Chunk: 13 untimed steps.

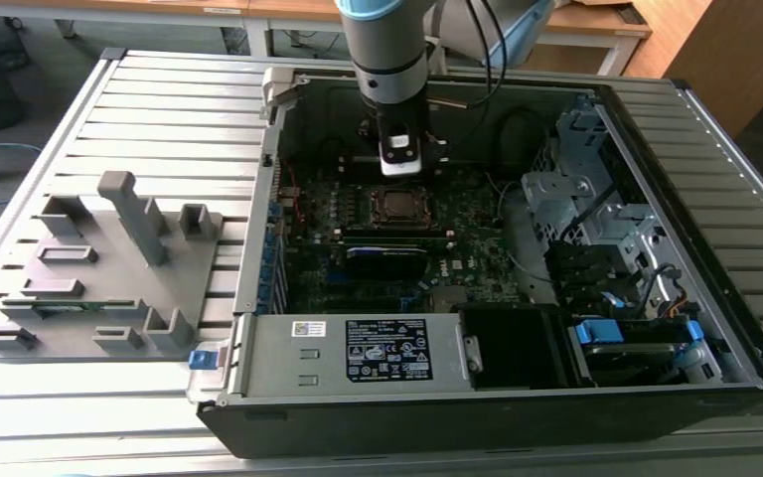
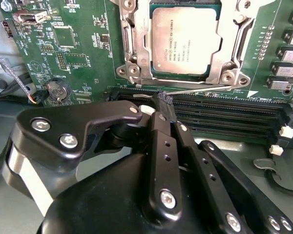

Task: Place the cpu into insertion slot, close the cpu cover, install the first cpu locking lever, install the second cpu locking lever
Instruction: 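Install the first cpu locking lever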

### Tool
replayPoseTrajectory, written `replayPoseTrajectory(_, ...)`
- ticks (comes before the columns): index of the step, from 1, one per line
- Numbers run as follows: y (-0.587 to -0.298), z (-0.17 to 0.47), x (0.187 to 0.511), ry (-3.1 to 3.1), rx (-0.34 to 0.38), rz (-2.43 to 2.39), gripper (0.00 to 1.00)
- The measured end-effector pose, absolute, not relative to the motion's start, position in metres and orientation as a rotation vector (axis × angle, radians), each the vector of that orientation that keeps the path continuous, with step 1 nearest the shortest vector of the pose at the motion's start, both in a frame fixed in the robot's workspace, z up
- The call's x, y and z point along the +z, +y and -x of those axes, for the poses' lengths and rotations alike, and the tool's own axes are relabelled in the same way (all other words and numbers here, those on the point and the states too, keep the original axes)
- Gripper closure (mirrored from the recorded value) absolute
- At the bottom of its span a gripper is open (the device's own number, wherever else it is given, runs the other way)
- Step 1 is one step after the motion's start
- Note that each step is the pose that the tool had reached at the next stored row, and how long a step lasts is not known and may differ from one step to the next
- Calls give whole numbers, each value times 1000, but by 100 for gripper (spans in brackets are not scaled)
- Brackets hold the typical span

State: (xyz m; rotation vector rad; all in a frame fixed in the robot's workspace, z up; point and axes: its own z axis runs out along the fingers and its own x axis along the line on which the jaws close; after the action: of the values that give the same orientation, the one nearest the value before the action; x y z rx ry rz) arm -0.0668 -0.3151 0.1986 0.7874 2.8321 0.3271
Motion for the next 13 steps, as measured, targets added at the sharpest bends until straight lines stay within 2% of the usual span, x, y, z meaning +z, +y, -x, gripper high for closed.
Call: replayPoseTrajectory(13, -315, 71, 195, 2814, 336, -780, 89)
